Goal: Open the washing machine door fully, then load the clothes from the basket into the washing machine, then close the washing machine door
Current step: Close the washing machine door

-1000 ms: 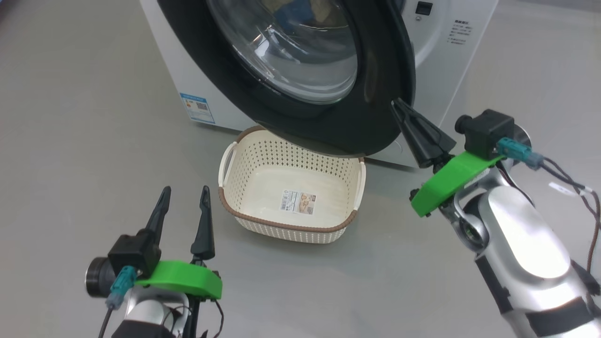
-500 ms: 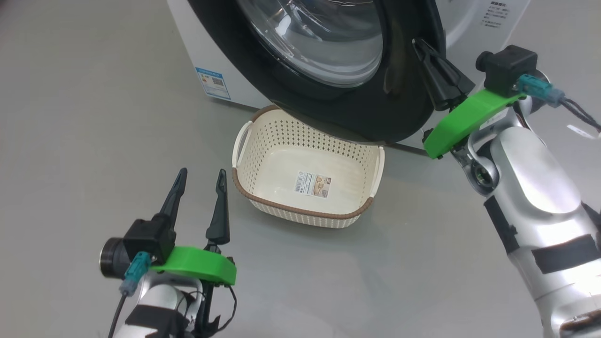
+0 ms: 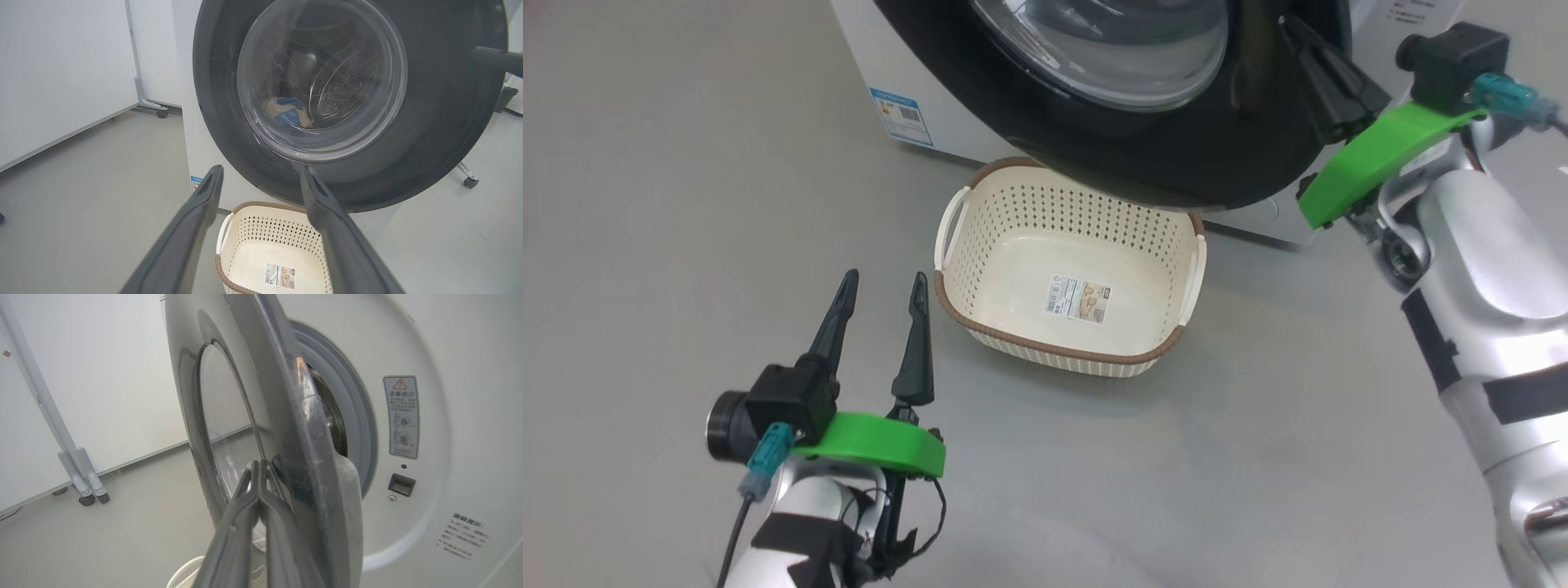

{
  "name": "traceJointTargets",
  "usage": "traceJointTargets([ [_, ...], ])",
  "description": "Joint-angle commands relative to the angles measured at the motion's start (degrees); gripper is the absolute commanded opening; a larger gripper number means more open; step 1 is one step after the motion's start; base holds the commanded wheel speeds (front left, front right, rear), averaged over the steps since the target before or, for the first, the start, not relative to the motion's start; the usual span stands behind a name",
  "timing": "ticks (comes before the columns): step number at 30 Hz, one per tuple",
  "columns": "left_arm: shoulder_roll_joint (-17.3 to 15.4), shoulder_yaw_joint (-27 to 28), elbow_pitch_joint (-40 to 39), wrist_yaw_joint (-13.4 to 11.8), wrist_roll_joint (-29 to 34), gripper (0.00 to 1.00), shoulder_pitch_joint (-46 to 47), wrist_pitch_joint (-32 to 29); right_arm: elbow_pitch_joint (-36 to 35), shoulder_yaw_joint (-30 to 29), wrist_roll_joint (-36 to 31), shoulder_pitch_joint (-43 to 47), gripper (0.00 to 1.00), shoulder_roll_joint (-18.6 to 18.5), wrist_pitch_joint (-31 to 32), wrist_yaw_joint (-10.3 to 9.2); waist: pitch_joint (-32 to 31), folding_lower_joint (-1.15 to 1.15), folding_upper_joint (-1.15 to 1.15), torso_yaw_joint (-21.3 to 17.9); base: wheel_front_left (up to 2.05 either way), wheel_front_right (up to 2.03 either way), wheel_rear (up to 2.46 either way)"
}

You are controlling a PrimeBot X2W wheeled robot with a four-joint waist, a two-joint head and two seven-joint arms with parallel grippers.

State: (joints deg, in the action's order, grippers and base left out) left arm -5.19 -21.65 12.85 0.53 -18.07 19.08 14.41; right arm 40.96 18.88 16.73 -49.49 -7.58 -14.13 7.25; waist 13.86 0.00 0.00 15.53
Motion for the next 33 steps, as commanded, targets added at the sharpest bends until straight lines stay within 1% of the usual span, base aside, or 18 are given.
traceJointTargets([
  [1,-0.2,2.5,-1.8,0.4,0.8,1.0,2.7,0.6,-0.4,-1.2,0.3,-3.6,0.0,-1.3,-0.6,0.24,1.0,0.0,0.0,0.4,0.0,0.0,0.0],
  [5,0.6,2.7,-1.9,0.8,1.3,1.0,3.3,0.6,1.6,-2.5,0.0,-6.3,0.0,-3.0,-0.7,0.24,2.5,0.0,0.0,1.2,0.0,0.0,0.0],
  [12,1.6,2.9,-2.3,1.1,1.7,1.0,4.9,0.6,5.0,-4.8,-0.1,-11.6,0.0,-4.3,-0.7,0.24,5.4,0.0,0.0,2.4,0.0,0.0,0.0],
  [19,2.2,2.4,-2.8,1.4,1.9,1.0,6.9,0.6,10.5,-5.8,-1.0,-18.4,0.0,-6.0,-0.8,0.24,8.2,0.0,0.0,4.0,0.0,0.0,0.0],
  [23,2.3,1.8,-2.9,1.4,1.8,1.0,7.4,0.6,12.6,-6.3,-1.5,-20.7,0.0,-6.8,-0.8,0.24,8.8,0.0,0.0,4.5,0.0,0.0,0.0],
  [29,2.3,1.1,-3.3,0.5,1.1,1.0,7.9,0.6,13.2,-6.1,-2.4,-22.0,0.0,-6.5,-0.9,0.24,9.2,0.0,0.0,4.4,0.0,0.0,0.0],
  [33,2.3,1.2,-3.0,0.3,1.2,1.0,8.1,0.6,11.9,-5.0,-2.2,-21.0,0.0,-5.1,-0.9,0.24,9.2,0.0,0.0,4.0,0.0,0.0,0.0],
])
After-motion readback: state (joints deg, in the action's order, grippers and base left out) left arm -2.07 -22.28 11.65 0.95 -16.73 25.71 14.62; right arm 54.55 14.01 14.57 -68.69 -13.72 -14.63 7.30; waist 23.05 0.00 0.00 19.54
